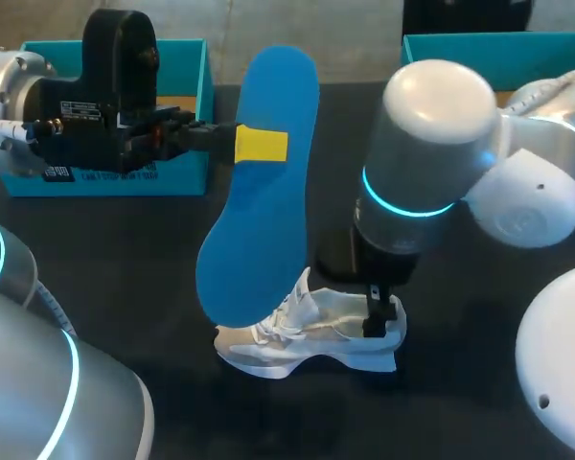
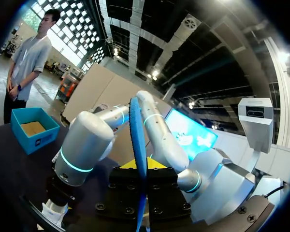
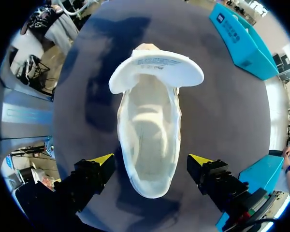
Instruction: Take the shoe out of the shoebox, open the shoe tongue, remove and reinsert the insole, then place the shoe into the shoebox
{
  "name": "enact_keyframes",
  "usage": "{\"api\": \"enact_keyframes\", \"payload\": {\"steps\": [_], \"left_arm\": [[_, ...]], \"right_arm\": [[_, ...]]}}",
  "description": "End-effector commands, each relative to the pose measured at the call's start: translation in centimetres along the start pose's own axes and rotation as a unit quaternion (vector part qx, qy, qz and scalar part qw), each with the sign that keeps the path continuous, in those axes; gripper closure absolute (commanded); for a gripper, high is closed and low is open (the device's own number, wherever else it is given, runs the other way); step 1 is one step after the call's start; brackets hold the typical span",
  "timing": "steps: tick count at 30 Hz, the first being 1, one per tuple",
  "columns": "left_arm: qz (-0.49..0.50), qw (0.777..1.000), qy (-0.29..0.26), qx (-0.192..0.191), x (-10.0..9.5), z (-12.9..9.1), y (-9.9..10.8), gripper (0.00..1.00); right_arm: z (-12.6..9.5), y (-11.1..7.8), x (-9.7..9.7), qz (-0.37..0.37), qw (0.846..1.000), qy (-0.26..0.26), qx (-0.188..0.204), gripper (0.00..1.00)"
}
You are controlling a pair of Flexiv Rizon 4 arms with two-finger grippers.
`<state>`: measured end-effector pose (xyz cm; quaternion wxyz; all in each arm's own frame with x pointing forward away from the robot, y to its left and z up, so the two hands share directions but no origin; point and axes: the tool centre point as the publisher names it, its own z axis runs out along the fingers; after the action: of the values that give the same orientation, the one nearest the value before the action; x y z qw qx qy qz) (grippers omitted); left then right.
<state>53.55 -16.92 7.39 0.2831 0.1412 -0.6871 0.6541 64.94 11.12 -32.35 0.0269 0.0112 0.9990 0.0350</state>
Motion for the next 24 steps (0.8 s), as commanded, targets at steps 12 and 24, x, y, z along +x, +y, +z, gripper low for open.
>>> {"api": "enact_keyframes", "payload": {"steps": [12, 24], "left_arm": [[0.0, 1.0, -0.001, -0.001, 0.0, 0.1, 0.0, 1.0], [0.0, 1.0, -0.001, -0.001, 0.0, 0.1, 0.0, 1.0]], "right_arm": [[0.0, -1.2, -0.2, -0.004, 1.0, 0.008, -0.003, 0.0], [0.0, 1.1, -2.7, -0.026, 1.0, -0.002, -0.012, 0.0]]}}
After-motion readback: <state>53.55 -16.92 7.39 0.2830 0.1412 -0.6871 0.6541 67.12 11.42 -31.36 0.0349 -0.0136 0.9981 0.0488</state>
